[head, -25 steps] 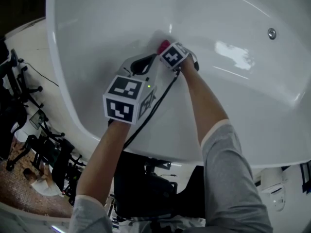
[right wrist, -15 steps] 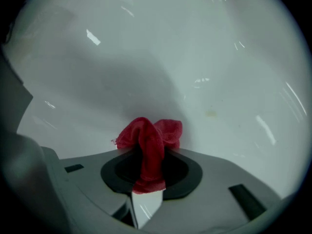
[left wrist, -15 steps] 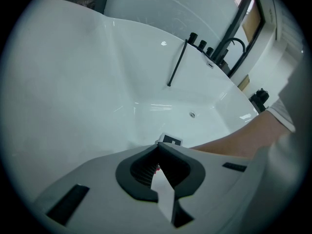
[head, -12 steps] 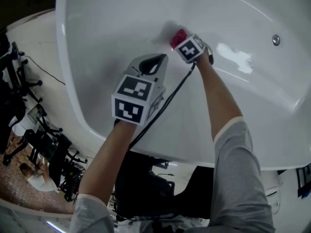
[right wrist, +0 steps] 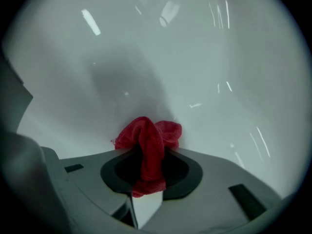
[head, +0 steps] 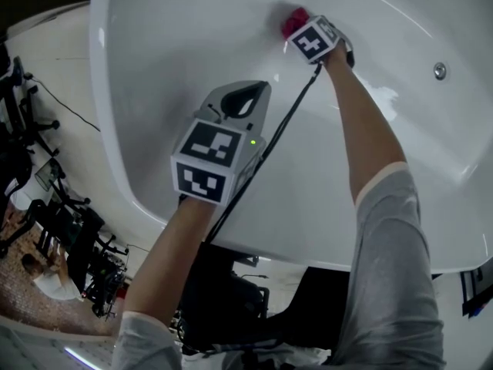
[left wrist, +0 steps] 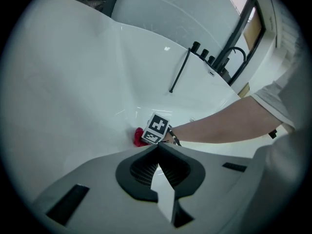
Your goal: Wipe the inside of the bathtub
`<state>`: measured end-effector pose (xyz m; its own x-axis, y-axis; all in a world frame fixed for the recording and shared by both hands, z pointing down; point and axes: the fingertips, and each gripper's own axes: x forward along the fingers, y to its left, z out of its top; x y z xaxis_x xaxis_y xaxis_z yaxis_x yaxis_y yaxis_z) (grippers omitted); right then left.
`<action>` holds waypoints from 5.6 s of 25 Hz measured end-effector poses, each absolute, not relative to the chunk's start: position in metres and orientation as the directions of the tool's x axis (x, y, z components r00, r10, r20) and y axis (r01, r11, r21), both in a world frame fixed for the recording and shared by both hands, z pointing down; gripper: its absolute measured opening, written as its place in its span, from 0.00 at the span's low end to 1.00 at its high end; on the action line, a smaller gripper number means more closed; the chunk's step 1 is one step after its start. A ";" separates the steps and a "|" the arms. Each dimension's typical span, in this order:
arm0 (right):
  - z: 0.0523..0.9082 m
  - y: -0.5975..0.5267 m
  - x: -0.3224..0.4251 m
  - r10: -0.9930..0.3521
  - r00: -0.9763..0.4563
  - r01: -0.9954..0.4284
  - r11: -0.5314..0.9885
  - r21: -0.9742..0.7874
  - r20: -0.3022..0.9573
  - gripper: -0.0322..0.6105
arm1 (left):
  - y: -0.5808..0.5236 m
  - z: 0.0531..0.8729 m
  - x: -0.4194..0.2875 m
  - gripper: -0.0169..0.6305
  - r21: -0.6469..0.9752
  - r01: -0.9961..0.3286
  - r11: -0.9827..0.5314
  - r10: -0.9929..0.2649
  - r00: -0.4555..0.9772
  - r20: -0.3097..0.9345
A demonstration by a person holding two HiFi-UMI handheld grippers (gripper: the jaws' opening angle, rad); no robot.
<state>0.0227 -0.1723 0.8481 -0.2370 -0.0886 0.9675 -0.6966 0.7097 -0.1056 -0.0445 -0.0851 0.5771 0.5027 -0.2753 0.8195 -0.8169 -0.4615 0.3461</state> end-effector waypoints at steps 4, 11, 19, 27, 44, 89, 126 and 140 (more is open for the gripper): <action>0.848 -0.164 0.024 -0.086 -0.227 -0.707 0.700 -0.103 0.970 0.21 | -0.086 0.574 -0.047 0.03 0.351 -0.818 -0.455 -0.284 0.507 0.813; 0.838 -0.104 0.001 -0.058 -0.228 -0.558 0.826 -0.082 0.972 0.21 | -0.080 0.579 -0.054 0.03 0.358 -0.820 -0.446 -0.273 0.506 0.818; 0.842 -0.008 -0.009 0.132 -0.266 -0.436 0.867 -0.241 0.955 0.21 | -0.074 0.575 -0.045 0.03 0.376 -0.812 -0.446 -0.272 0.523 0.807; 0.838 -0.036 0.003 0.050 -0.277 -0.384 0.910 -0.159 0.960 0.21 | -0.072 0.576 -0.046 0.03 0.378 -0.810 -0.449 -0.264 0.525 0.810; 0.834 -0.102 0.043 -0.138 -0.190 -0.541 0.841 0.014 0.972 0.21 | -0.067 0.576 -0.038 0.03 0.391 -0.801 -0.453 -0.254 0.536 0.805; 0.840 0.042 0.045 0.203 -0.228 -0.404 0.870 -0.282 0.952 0.21 | -0.081 0.565 -0.053 0.03 0.372 -0.814 -0.446 -0.293 0.526 0.799; 0.837 -0.038 -0.046 0.062 -0.337 -0.382 0.903 -0.197 0.940 0.21 | -0.082 0.566 -0.060 0.03 0.391 -0.824 -0.410 -0.316 0.530 0.787; 0.832 0.002 -0.085 0.282 -0.477 -0.457 0.730 -0.509 0.833 0.20 | -0.076 0.570 -0.068 0.03 0.403 -0.828 -0.389 -0.326 0.533 0.781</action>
